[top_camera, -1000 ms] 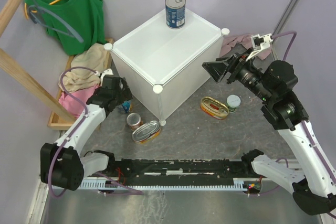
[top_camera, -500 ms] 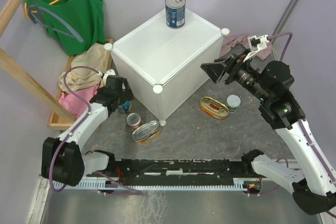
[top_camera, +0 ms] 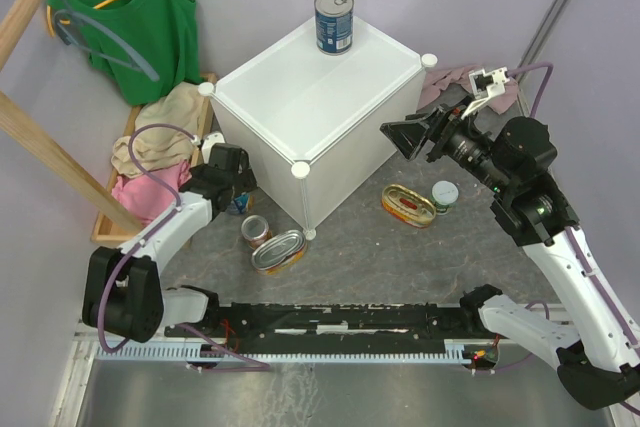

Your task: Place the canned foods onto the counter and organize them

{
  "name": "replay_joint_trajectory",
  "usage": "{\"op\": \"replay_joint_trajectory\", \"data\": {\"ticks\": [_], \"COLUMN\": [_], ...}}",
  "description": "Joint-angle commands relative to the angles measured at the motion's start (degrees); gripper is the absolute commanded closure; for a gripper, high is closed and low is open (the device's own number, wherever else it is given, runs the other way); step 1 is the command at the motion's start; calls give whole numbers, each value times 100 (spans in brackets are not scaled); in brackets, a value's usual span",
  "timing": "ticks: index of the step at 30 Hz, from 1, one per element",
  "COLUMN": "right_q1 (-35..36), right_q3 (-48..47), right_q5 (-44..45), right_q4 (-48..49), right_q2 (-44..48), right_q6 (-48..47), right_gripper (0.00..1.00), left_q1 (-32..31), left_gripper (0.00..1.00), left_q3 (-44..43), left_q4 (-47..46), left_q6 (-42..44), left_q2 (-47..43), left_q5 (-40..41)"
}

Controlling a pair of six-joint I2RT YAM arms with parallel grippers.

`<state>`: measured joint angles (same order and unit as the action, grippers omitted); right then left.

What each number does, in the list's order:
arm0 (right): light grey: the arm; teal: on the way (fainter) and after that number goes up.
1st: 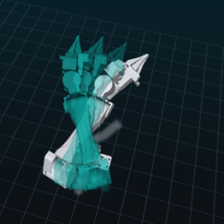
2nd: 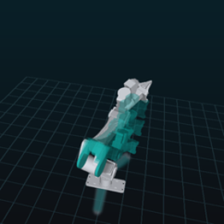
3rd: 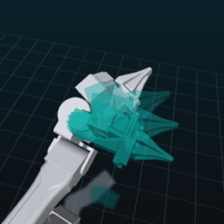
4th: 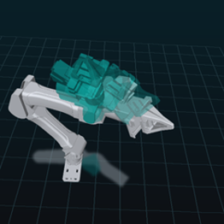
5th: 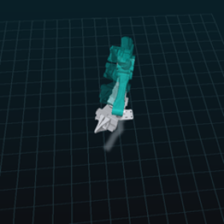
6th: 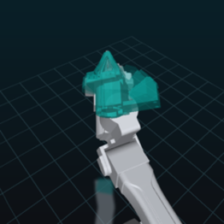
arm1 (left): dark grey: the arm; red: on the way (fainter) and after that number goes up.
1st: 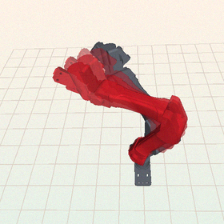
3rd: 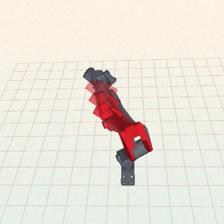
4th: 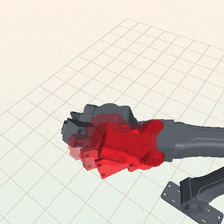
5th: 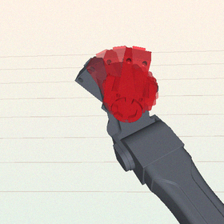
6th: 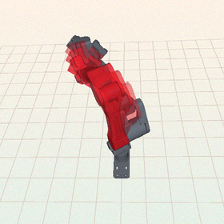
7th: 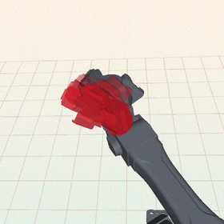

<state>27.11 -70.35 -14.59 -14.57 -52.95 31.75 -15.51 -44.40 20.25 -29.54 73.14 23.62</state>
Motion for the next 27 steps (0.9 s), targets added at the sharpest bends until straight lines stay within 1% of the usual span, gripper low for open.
{"op": "replay_joint_trajectory", "data": {"ticks": [1, 3, 4, 5, 7, 9, 12, 13, 14, 22, 27], "right_q1": [13, 13, 18, 16, 14, 16, 14, 13, 14, 18, 23], "right_q3": [-5, -5, -5, -5, -1, 9, 15, 20, 35, 56, 56], "right_q5": [-79, -88, -97, -97, -106, -106, -119, -121, -123, -132, -132], "right_q4": [294, 296, 297, 296, 289, 295, 297, 304, 305, 298, 292], "right_q2": [83, 91, 96, 99, 101, 107, 114, 114, 122, 144, 161], "right_q6": [55, 66, 73, 77, 84, 94, 110, 120, 126, 156, 169], "right_gripper": [16, 16, 16, 16, 16, 16, 16, 16, 16, 16, 16], "left_q1": [-5, -6, -6, -7, -5, -5, -10, -6, -5, -9, -5], "left_gripper": [12, 19, 24, 33, 55, 69, 94, 97, 97, 97, 97], "left_q3": [144, 172, 191, 207, 226, 245, 269, 280, 294, 404, 368], "left_q4": [-304, -351, -371, -386, -399, -399, -382, -382, -394, -444, -241], "left_q6": [-70, -77, -78, -78, -118, -131, -131, -138, -152, -219, -254], "left_q2": [117, 96, 81, 66, 32, -15, -141, -195, -257, -880, -1300], "left_q5": [-20, -64, -107, -156, -228, -295, -320, -322, -326, -311, -152]}}
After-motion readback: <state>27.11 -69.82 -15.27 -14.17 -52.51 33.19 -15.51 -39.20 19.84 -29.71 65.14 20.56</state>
